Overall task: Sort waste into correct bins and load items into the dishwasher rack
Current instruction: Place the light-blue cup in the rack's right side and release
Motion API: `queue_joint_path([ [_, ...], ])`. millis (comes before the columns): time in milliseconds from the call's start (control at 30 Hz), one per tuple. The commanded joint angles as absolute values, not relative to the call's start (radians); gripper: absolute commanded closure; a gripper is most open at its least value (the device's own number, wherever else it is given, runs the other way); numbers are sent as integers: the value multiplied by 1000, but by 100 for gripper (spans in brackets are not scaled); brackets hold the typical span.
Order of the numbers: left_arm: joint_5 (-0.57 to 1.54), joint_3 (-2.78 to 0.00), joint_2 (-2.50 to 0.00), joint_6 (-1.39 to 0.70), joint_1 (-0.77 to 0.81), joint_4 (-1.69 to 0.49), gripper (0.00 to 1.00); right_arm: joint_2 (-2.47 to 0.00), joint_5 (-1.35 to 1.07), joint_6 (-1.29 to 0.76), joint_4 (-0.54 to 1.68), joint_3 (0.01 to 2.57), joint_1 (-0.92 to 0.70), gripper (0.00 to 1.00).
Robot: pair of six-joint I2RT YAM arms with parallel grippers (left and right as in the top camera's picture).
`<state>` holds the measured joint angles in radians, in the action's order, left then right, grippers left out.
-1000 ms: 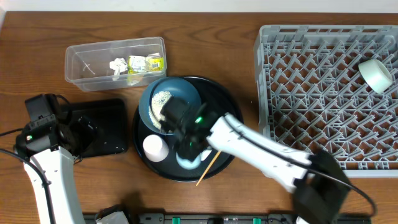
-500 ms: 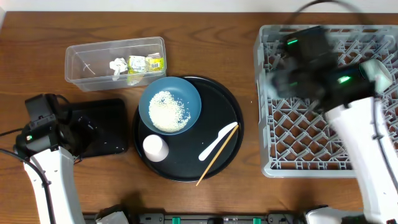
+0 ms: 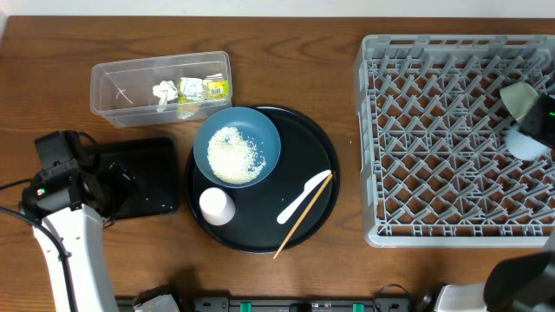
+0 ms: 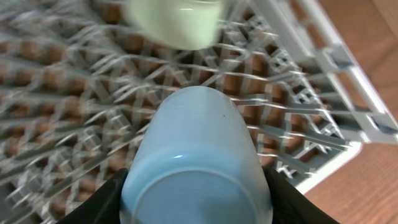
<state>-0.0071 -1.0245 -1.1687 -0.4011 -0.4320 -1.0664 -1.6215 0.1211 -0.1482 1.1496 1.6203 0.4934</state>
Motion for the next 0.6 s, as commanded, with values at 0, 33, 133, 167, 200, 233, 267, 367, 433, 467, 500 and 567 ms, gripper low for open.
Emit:
queue_joint_path([
  [0, -19, -1030, -1163, -418, -437, -1068, 2, -1683, 123, -134, 1131, 1613, 576, 67],
  [33, -19, -1030, -1163, -418, -437, -1068, 2, -1699, 123, -134, 1125, 1613, 593, 67],
  [133, -19, -1030, -1163, -417, -437, -1068, 2, -1751, 123, -134, 1102, 1613, 635, 67],
  [167, -19, -1030, -1163, -417, -437, -1068, 2, -1762, 122, -134, 1097, 1613, 643, 67],
  [200, -19, -1030, -1163, -417, -437, -1068, 2, -1778, 115, -134, 1087, 1613, 652, 67],
  [233, -19, -1030, -1163, -417, -437, -1068, 2, -1790, 108, -134, 1078, 1613, 657, 67],
  [267, -19, -1030, -1163, -417, -437, -1068, 2, -1802, 104, -134, 1069, 1613, 662, 67],
  [367, -19, -1030, -1163, -417, -437, -1069, 2, -1833, 101, -134, 1042, 1613, 668, 67],
  [433, -19, -1030, -1163, -417, -437, -1069, 2, -1847, 101, -134, 1035, 1613, 668, 67],
  [467, -19, -1030, -1163, -417, -437, -1069, 2, -1853, 99, -134, 1032, 1613, 668, 67],
  [500, -19, -1030, -1163, -417, -437, -1069, 2, -1860, 100, -134, 1031, 1613, 668, 67],
  [567, -19, -1030, -1163, -417, -437, -1068, 2, -1866, 100, -134, 1032, 1613, 667, 64],
])
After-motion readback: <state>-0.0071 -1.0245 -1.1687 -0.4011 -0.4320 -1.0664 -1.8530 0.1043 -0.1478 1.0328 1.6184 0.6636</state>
